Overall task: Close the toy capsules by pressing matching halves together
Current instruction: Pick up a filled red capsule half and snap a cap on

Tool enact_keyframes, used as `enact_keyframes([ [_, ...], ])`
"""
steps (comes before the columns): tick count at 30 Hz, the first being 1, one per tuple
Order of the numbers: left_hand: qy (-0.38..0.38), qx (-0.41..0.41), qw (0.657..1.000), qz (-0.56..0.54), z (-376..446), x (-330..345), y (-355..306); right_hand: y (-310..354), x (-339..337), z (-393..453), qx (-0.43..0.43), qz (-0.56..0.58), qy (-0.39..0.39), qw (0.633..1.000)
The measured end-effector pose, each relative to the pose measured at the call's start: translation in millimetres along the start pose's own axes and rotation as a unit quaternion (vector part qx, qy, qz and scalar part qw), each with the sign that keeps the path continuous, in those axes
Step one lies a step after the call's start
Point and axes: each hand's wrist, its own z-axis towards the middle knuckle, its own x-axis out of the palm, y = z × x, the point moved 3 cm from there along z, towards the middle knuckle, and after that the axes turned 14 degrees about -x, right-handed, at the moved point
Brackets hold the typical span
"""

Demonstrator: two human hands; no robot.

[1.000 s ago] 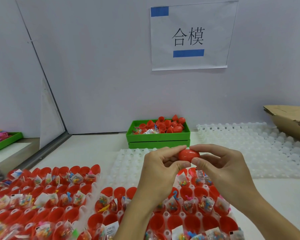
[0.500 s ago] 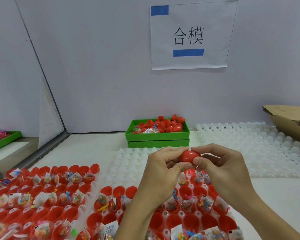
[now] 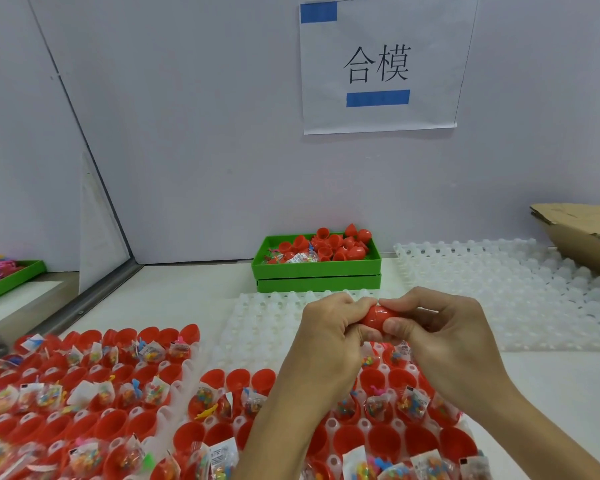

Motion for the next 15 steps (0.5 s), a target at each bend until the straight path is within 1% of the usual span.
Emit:
enact_keyframes([
  [4,0.012,-0.019,1.000,0.006,-0.4,2.9,1.2,0.2,-0.1,0.9,0.005,0.004,0.017,1.000],
  [8,0.022,-0.037,0.999,-0.027,0.5,1.5,1.5,2.8,2.5,1.0,-0.002,0.006,0.021,1.000],
  [10,0.035,-0.047,0.996,-0.065,1.9,0.3,1.0,5.3,1.1,3.5,-0.011,0.005,0.023,1.000],
  [12,0.048,-0.060,0.989,-0.126,1.7,-0.4,-1.2,7.9,-2.6,5.9,-0.017,0.017,0.022,0.999],
  [15,0.056,-0.081,0.978,-0.183,0.6,0.4,-2.8,8.0,-6.6,6.5,-0.002,0.044,0.011,0.999],
])
